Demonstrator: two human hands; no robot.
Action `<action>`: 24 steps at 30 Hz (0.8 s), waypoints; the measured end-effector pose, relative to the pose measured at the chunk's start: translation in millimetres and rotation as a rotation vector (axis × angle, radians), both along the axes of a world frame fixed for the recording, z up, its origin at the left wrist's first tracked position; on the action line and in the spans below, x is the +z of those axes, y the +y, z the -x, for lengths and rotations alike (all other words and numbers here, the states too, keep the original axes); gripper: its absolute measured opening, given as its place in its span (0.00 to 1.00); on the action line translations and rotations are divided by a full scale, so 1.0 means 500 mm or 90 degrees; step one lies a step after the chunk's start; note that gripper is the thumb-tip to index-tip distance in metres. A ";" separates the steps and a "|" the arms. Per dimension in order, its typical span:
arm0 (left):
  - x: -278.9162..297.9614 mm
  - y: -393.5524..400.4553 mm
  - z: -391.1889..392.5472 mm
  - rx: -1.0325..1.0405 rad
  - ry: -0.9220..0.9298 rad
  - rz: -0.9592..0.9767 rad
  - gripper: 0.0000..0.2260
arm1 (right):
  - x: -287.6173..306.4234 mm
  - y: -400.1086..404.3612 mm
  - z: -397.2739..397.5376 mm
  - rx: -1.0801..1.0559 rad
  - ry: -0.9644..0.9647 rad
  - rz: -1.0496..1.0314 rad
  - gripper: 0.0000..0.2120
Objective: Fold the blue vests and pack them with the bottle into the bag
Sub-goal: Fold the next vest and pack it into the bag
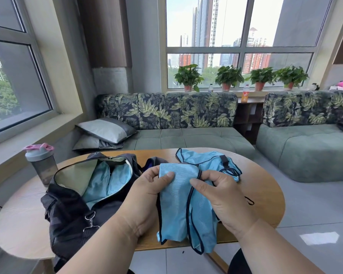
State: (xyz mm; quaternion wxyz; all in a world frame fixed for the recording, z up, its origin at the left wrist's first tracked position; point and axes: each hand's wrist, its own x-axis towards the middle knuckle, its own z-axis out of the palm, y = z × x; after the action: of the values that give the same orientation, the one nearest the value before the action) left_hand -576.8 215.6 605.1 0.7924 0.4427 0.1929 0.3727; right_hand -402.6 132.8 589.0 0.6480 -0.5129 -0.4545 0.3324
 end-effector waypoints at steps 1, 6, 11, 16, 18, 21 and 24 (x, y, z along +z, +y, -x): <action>-0.002 0.003 0.001 0.020 0.000 -0.016 0.10 | 0.001 0.001 -0.005 -0.011 -0.003 -0.010 0.04; -0.010 0.016 -0.003 0.065 -0.041 -0.019 0.13 | 0.009 0.001 -0.030 -0.027 -0.114 -0.045 0.13; -0.020 0.026 -0.002 0.047 -0.031 0.019 0.28 | 0.018 -0.007 -0.039 0.068 -0.090 -0.044 0.13; -0.010 0.011 0.009 -0.093 -0.042 0.105 0.22 | 0.008 -0.003 -0.049 0.134 0.019 -0.038 0.25; -0.018 0.016 0.014 -0.159 -0.004 0.073 0.22 | 0.011 -0.005 -0.051 0.150 0.023 -0.037 0.25; -0.026 0.018 0.013 -0.197 0.075 -0.026 0.21 | 0.017 -0.008 -0.050 0.164 0.001 -0.039 0.25; -0.026 0.019 0.011 -0.106 0.148 -0.096 0.09 | 0.024 -0.012 -0.050 0.176 -0.020 -0.050 0.27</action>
State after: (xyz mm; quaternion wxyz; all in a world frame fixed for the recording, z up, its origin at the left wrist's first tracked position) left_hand -582.2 225.3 592.1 0.7576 0.5554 0.2175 0.2651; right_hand -377.4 126.8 600.9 0.6086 -0.4245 -0.5436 0.3922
